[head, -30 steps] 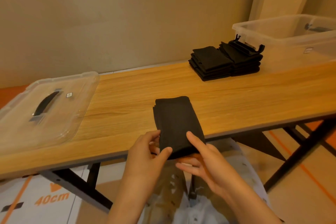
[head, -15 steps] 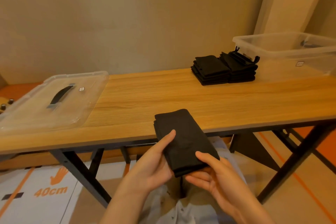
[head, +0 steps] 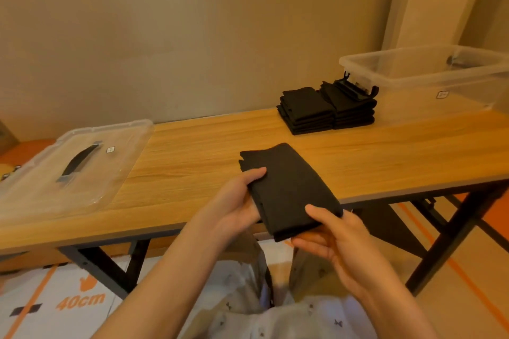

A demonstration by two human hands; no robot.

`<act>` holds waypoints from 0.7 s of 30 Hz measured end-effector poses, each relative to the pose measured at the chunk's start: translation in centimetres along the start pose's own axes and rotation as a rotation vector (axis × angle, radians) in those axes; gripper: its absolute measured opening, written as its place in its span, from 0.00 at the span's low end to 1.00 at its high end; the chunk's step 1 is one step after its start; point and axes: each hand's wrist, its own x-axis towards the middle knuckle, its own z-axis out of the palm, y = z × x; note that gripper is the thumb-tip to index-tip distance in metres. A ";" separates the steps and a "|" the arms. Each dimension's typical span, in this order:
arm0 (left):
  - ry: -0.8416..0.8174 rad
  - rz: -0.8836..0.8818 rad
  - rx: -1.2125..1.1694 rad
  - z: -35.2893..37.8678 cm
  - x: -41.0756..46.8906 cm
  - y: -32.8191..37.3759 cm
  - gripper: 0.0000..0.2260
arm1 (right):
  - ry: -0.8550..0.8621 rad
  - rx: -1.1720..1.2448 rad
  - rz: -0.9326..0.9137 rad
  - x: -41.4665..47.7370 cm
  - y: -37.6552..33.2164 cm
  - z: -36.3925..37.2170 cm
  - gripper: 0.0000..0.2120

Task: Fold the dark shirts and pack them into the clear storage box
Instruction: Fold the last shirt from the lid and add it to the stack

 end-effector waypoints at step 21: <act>0.120 -0.023 0.311 10.4 29.3 14.5 0.11 | 0.472 -0.316 -0.024 28.1 -12.0 -1.3 0.16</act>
